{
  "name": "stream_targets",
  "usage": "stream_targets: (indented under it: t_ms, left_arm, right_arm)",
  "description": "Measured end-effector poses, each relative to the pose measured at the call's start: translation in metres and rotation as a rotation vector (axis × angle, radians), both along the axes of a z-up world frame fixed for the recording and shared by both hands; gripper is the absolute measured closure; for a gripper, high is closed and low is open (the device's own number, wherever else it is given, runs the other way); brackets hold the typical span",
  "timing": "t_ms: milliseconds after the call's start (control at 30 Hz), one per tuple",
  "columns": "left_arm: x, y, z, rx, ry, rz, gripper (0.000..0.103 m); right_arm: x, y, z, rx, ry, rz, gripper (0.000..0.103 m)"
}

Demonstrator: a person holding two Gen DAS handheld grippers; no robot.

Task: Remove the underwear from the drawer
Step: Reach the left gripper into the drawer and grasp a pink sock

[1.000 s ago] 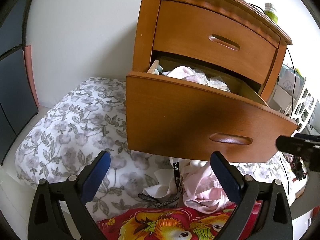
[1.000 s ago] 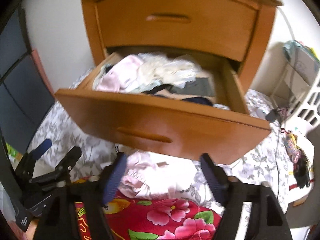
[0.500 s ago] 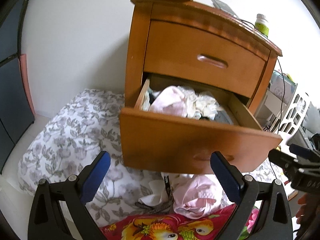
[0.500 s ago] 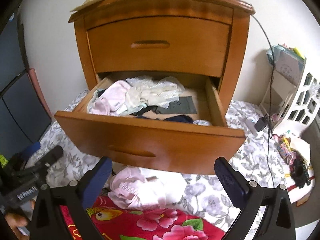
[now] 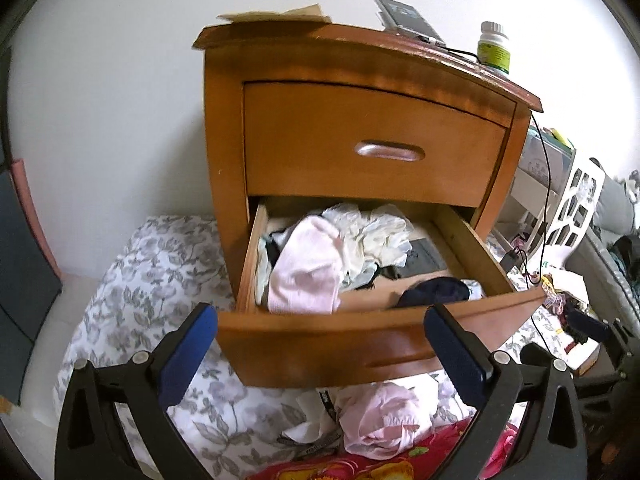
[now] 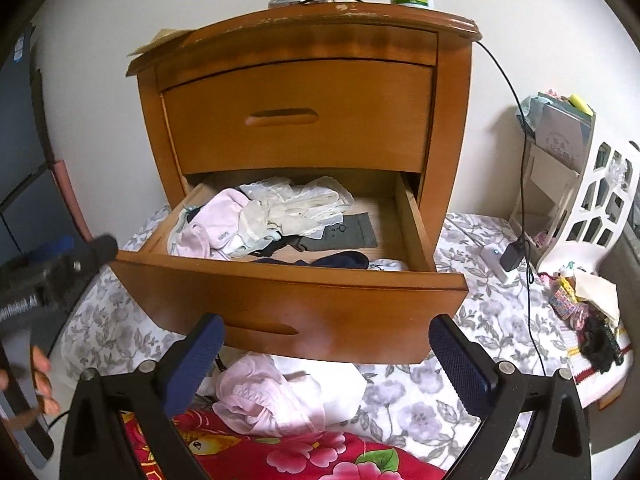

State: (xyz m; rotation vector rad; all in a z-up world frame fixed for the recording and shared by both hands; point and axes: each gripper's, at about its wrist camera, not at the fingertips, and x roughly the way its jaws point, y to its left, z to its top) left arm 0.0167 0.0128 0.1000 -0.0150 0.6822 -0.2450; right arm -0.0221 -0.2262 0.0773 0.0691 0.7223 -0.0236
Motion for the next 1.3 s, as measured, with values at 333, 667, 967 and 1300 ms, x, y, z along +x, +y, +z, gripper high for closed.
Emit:
stream_targets:
  t_ms: [333,667,967,1300]
  left_arm:
    - [0.042,-0.01,0.011,0.095,0.118,0.004,0.0]
    - [0.099,-0.031,0.012,0.147,0.269,-0.029,0.0]
    - [0.145,-0.043,-0.029,0.155,0.463,0.031,0.0]
    - [0.165,-0.052,-0.075,0.231,0.57,0.095,0.003]
  right_arm:
    - [-0.003,-0.008,0.0,0.036,0.006,-0.02,0.0]
    - [-0.003,-0.02,-0.003,0.052,0.012,-0.063,0.0]
    - [0.002,-0.026,-0.015,0.081,0.035,-0.061,0.0]
    - [0.005,-0.027,-0.026,0.095,0.058,-0.052,0.0]
